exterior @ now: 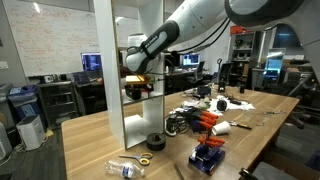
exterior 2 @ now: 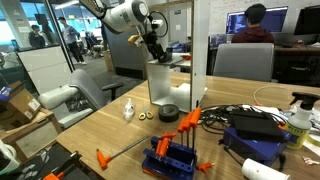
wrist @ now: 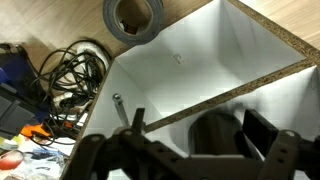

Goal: Put the black object in the middle shelf

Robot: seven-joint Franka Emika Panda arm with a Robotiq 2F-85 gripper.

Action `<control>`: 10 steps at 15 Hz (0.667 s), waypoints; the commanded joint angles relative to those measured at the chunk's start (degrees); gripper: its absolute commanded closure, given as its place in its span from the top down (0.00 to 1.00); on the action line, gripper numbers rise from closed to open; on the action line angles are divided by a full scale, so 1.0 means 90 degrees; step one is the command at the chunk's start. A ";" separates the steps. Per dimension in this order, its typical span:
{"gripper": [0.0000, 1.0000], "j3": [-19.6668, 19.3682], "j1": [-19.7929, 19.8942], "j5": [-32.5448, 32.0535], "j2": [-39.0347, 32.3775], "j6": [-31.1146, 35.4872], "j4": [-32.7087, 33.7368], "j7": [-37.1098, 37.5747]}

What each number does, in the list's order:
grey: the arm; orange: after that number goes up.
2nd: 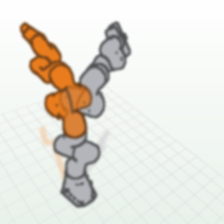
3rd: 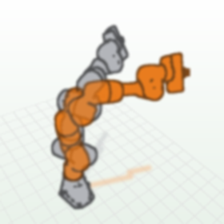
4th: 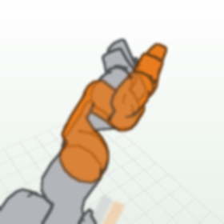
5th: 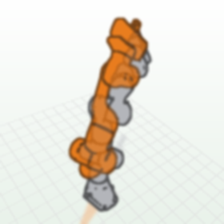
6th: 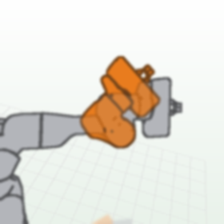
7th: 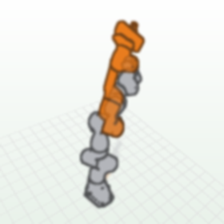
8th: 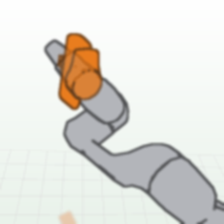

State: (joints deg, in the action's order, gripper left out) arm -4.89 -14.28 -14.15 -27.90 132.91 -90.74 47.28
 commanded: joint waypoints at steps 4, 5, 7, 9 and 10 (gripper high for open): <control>1.00 0.0195 0.0122 0.0135 0.0951 -0.0773 -0.0786 -0.0362; 1.00 0.0247 0.0141 0.0170 0.1091 -0.0943 -0.0904 -0.0451; 1.00 0.0380 0.0208 0.0295 0.1443 -0.1350 -0.1204 -0.0665; 1.00 0.0509 0.0287 0.0507 0.1876 -0.1726 -0.1597 -0.0894; 1.00 0.0558 0.0316 0.0584 0.2140 -0.1877 -0.1840 -0.0986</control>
State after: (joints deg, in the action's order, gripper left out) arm -1.96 -13.12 -11.72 -16.64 119.21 -99.94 41.98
